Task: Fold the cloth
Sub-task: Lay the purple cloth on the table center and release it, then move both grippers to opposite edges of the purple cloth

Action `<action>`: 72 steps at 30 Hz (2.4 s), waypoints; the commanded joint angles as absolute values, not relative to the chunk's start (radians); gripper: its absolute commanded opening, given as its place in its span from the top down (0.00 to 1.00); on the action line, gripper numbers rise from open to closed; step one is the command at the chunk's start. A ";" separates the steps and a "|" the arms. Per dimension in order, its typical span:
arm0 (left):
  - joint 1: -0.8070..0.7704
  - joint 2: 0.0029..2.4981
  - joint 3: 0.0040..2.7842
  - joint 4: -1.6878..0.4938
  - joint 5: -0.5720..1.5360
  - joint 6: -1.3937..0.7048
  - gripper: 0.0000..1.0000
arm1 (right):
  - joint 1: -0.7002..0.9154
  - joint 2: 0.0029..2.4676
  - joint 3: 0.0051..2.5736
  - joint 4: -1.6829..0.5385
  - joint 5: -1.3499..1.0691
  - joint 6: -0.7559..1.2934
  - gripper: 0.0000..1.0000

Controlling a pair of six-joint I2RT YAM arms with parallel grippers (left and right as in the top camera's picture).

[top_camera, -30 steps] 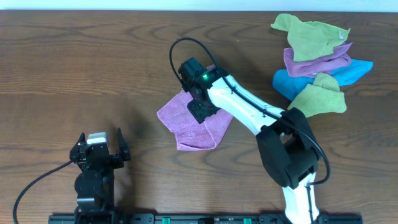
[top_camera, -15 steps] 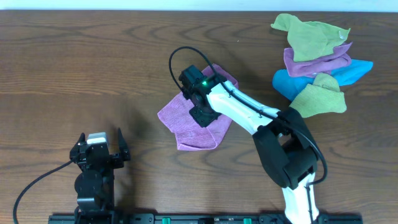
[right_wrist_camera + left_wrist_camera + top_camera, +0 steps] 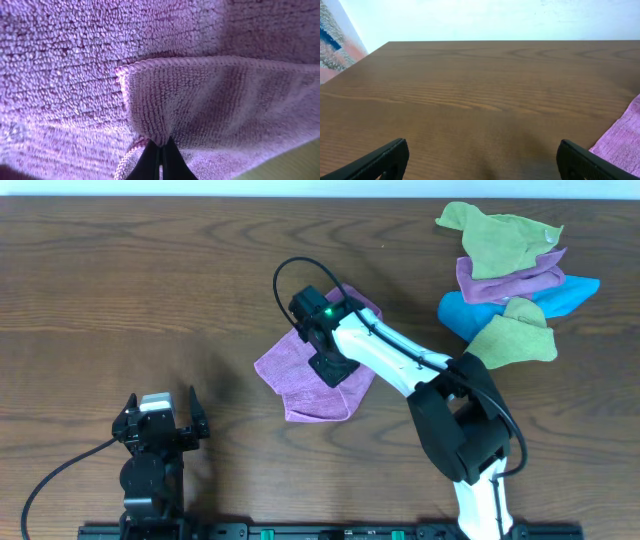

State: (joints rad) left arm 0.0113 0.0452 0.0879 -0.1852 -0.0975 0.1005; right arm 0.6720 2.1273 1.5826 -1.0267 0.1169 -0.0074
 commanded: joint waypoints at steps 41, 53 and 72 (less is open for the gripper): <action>0.015 0.046 0.059 -0.196 -0.107 0.089 0.05 | 0.403 1.934 1.702 -1.203 0.105 0.258 0.98; 0.014 0.046 0.059 -0.196 -0.107 0.089 0.05 | 0.480 1.522 1.658 -1.212 0.002 0.162 0.99; 0.013 0.046 0.059 0.004 0.420 -0.165 0.05 | 0.525 0.902 1.034 -1.218 -0.218 0.160 0.01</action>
State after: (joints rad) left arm 0.0113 0.0463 0.0658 -0.0422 0.3370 -0.1108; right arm 0.5205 0.9554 1.0725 -1.2114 -0.1822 0.1711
